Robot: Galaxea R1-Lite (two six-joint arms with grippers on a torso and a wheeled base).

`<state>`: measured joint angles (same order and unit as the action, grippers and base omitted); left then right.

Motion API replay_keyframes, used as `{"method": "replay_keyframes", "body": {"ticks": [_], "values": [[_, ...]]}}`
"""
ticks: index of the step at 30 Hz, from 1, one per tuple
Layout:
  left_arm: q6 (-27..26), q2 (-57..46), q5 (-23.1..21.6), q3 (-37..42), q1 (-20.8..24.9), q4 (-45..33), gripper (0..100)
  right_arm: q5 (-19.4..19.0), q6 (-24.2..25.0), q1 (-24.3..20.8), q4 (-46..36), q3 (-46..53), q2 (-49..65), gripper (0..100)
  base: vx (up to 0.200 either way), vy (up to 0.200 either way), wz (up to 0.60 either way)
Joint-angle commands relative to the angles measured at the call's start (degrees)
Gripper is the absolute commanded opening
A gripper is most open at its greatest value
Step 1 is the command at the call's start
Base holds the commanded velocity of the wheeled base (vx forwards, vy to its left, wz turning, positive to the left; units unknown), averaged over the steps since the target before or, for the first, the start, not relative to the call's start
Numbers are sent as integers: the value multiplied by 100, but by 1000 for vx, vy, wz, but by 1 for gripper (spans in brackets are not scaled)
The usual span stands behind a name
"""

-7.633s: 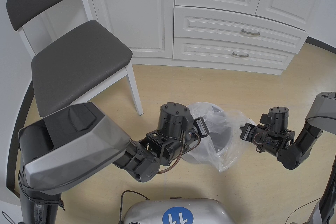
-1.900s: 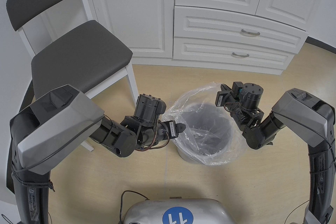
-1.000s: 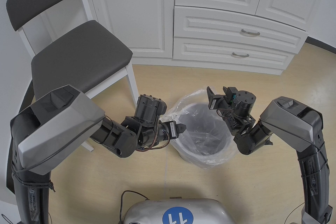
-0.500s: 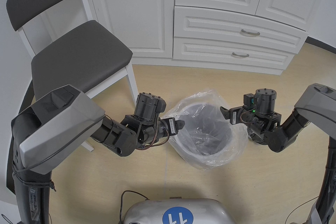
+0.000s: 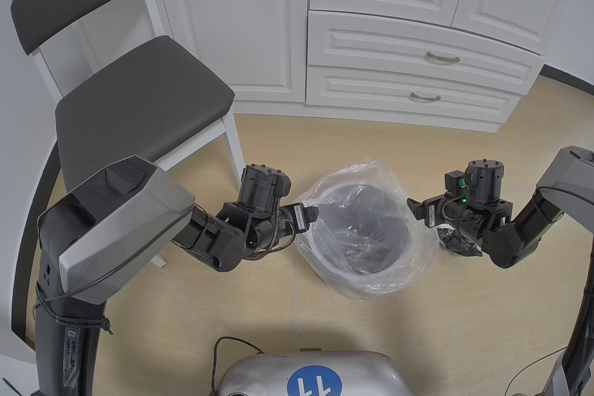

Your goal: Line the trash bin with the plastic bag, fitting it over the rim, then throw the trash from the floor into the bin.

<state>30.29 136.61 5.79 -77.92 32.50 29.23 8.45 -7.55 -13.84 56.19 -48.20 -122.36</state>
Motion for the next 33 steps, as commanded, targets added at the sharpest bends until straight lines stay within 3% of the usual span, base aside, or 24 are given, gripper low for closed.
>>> {"method": "replay_keyframes", "body": {"ticks": [1, 15, 33], "values": [[3, 226, 124, -162, -7, 3, 100, -36, -89, 83, -64, 30, -122, 100, 0, 0, 0], [3, 296, 124, -171, -16, 3, 100, -282, -388, 531, -90, -198, -842, 100, 0, 0, 0], [-94, 446, 150, -303, -68, 3, 100, -265, -379, 681, -82, -1086, -2011, 100, 0, 0, 0]]}}
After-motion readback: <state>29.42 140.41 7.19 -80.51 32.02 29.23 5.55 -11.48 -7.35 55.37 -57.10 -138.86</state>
